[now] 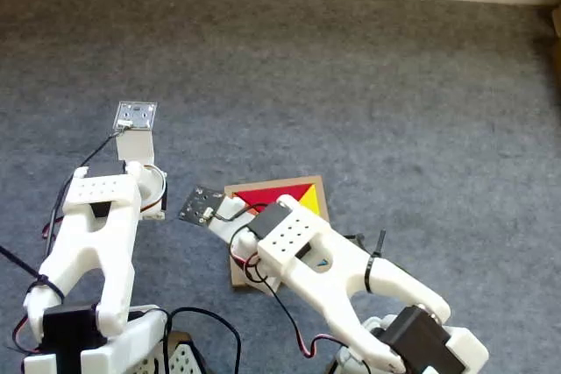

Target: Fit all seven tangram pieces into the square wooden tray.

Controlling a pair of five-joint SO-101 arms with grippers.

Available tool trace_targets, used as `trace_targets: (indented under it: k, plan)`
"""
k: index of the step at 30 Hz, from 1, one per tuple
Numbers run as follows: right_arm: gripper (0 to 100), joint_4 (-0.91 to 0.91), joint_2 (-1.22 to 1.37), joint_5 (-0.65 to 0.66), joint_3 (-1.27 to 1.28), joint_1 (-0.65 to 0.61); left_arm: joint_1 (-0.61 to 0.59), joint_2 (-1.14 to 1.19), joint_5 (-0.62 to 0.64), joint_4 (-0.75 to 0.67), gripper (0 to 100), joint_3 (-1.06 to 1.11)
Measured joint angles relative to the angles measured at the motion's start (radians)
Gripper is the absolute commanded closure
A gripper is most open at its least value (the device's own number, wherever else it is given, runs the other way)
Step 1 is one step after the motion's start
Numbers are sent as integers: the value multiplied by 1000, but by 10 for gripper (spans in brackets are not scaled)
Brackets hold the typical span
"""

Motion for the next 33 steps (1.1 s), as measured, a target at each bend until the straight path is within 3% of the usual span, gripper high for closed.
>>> trace_targets:
  k: [14,20,33]
  plan:
    - [866,2,-288,0,0,72,0,0,0,0,995,0]
    - [941,2,-305,0,0,138,0,0,0,0,995,0]
    - [943,-6,-308,0,54,155,0,0,0,0,995,0]
